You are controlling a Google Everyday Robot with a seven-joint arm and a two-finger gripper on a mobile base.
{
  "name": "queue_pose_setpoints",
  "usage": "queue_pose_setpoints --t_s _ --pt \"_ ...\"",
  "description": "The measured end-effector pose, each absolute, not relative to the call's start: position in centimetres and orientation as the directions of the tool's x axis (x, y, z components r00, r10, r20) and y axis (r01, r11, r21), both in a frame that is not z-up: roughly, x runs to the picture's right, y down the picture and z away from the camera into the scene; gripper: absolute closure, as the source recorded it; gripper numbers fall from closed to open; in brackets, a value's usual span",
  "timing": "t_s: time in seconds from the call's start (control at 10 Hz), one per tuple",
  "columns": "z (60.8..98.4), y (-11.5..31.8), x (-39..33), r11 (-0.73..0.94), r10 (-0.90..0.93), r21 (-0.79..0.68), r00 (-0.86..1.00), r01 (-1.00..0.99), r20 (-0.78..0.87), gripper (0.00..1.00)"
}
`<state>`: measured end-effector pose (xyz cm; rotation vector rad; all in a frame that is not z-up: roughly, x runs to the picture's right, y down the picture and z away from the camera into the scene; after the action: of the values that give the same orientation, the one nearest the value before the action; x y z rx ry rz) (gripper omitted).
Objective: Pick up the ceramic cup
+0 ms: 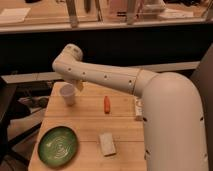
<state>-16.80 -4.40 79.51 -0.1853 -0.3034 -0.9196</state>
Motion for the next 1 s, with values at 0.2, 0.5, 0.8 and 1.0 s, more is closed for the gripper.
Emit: queue_pose_setpoints --t_s 0.2,0.5,0.8,1.0 --pt "80.6 -3.8 -17.5 0.590 -0.750 -0.025 0.559 0.807 0.353 0.20" --pt "81.7 -3.3 -17.7 0.579 -0.751 -0.020 0.543 0.815 0.375 0.20" --pt "82.6 -2.7 -18.0 0.566 -0.754 -0.013 0.524 0.824 0.395 0.20" --pt "83.6 -2.5 -17.9 0.556 -0.757 -0.010 0.510 0.831 0.409 0.20"
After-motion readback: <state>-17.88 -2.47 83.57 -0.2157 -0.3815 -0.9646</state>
